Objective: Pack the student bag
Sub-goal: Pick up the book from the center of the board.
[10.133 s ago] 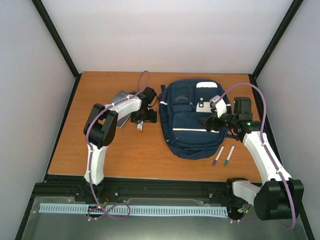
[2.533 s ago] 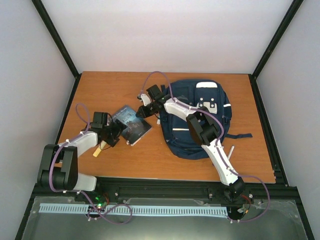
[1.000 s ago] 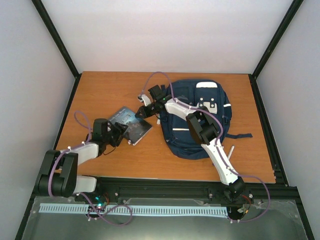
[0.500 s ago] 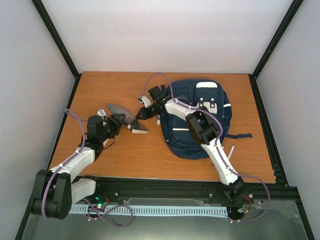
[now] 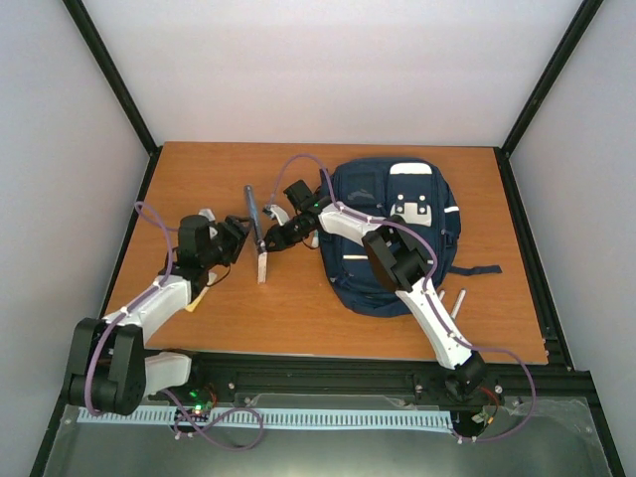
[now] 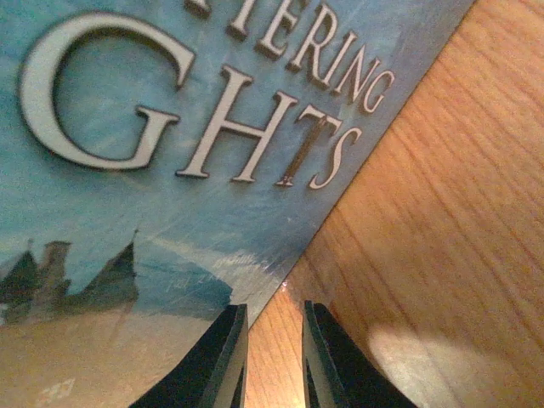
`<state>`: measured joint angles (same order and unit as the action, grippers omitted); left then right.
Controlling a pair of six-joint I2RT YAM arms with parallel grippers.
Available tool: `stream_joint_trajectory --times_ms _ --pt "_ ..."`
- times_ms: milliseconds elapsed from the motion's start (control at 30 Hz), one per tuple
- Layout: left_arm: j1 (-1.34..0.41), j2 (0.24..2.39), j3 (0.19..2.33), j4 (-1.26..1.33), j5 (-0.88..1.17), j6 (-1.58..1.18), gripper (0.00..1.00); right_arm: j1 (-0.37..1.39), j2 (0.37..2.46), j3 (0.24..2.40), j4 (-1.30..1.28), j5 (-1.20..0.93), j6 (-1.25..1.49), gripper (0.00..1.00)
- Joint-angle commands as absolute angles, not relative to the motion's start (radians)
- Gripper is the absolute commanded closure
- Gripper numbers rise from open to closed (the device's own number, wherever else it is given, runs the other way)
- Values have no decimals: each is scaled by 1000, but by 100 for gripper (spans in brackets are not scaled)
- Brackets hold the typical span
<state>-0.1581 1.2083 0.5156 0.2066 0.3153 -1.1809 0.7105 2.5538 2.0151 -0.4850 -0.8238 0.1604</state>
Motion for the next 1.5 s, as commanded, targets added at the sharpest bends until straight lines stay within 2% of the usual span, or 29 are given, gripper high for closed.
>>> stream_joint_trajectory --times_ms 0,200,467,967,1133,1267,1333,1467 --pt "-161 1162 575 31 268 -1112 25 737 2661 1957 -712 -712 153 81" --pt "-161 1227 647 -17 291 -1017 17 736 2620 1976 -725 -702 140 81" --pt "-161 1387 767 -77 355 -923 14 736 2473 1973 -718 -692 143 81" --pt "-161 1316 729 -54 399 -897 6 798 2387 1985 -700 -726 138 81" --pt "-161 1284 734 -128 359 -906 7 831 2364 2000 -707 -711 121 81" --pt "-161 1274 775 -291 255 -912 9 841 2376 2004 -712 -699 118 80" --pt "-161 1272 788 -370 208 -928 11 841 2387 2003 -719 -695 115 80" --pt "-161 1259 788 -444 169 -934 23 841 2392 1992 -726 -681 104 79"
